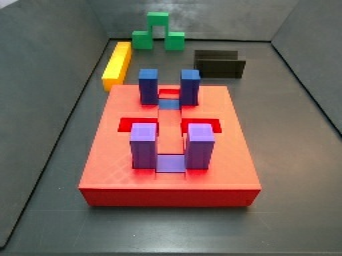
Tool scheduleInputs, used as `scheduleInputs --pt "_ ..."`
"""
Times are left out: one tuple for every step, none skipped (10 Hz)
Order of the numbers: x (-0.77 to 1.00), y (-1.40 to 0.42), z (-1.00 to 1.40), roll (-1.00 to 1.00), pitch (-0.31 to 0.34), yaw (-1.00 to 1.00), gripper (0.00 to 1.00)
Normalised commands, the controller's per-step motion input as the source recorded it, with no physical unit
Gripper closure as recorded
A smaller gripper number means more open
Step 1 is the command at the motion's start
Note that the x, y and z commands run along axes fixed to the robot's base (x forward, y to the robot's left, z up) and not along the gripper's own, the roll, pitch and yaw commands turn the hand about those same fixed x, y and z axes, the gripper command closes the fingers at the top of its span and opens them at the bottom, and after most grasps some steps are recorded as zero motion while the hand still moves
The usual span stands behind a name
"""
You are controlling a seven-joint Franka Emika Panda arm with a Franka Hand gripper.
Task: Pick up the yellow object. Move up. Move to above the board. Insert the yellow object.
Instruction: Pick up the yellow object.
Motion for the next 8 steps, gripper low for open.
scheduleInputs --pt "-0.02 -0.44 -0.25 0.07 0.0 -0.05 0.0" --pt "-0.19 -0.37 -0.46 0.0 0.0 -0.02 0.0" --pt "-0.52 0.0 -0.65 -0.22 -0.001 0.0 0.0" --pt "-0.49 -0.01 -0.61 -0.17 0.0 0.0 0.0" --pt "-0.45 -0.24 -0.56 -0.03 0.0 0.0 0.0" --pt "-0.51 -0.07 -0.47 -0.01 -0.053 0.0 0.0" --pt "-0.56 0.0 -0.47 0.0 -0.07 0.0 0.0" --pt "-0.57 -0.07 -0.47 -0.02 -0.074 0.0 0.0"
